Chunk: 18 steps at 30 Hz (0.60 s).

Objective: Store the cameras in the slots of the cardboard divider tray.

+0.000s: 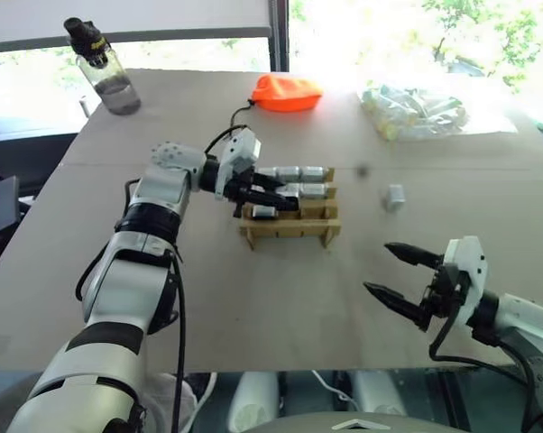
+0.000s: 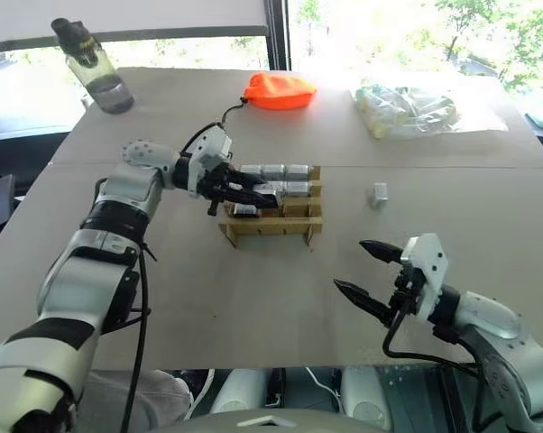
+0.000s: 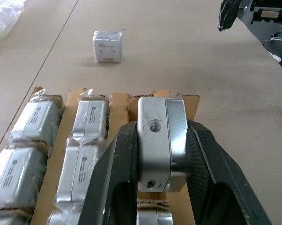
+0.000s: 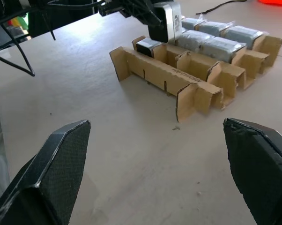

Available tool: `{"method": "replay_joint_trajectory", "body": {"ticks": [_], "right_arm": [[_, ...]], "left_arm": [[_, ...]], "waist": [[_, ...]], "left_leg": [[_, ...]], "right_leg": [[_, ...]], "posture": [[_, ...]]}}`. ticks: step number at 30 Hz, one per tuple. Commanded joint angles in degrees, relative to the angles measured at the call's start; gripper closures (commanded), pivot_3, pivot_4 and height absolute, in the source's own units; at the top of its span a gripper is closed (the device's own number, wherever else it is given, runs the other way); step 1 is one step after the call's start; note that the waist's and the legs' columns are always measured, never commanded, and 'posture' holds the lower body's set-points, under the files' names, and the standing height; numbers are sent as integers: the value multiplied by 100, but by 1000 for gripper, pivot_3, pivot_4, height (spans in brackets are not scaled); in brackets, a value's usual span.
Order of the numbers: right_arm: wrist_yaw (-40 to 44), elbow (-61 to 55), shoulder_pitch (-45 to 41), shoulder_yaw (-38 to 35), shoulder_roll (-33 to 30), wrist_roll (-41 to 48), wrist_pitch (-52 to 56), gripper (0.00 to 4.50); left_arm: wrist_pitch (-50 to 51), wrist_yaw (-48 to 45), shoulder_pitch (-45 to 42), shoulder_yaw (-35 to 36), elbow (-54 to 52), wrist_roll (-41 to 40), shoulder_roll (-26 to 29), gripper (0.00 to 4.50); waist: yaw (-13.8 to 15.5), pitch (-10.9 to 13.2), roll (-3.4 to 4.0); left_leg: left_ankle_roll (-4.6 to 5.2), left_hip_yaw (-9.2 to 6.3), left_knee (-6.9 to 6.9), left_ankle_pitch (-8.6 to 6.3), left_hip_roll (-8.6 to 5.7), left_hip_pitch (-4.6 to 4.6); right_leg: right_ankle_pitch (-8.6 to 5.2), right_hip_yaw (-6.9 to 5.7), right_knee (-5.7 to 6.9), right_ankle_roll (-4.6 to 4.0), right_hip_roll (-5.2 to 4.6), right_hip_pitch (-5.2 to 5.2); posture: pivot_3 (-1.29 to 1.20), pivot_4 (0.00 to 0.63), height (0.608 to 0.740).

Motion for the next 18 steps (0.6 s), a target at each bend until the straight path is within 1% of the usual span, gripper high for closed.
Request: {"method": "replay_joint_trajectory", "body": {"ticks": [1, 7, 14, 18], "right_arm": [[51, -223, 6, -260, 84, 208, -276, 0], [556, 3, 200, -569, 8, 342, -629, 0], [959, 300, 437, -595, 23, 160, -1053, 0], [1473, 795, 748, -708, 157, 232, -1501, 0]], "left_arm": [[-202, -29, -105, -12, -10, 3, 13, 3705], [-260, -29, -186, 146, 228, 131, -68, 3705], [-344, -28, -125, 177, 262, 253, -195, 3705], [-438, 3, -114, 191, 340, 355, -300, 3705]], "waist": [[1, 0, -1], [13, 0, -2], [19, 0, -2], [17, -1, -2]], "left_leg": [[1, -1, 0, 0, 1, 1], [0, -6, 0, 0, 1, -5], [2, -6, 1, -1, 0, -5], [3, -8, 1, -1, 0, -3]], "right_leg": [[0, 0, 0, 0, 2, 1], [0, -4, -4, 0, 6, 1], [0, -5, -5, 0, 3, 1], [0, -5, -4, 0, 4, 4]], "posture": [[0, 150, 740], [0, 150, 740], [0, 150, 740], [0, 150, 740]]}}
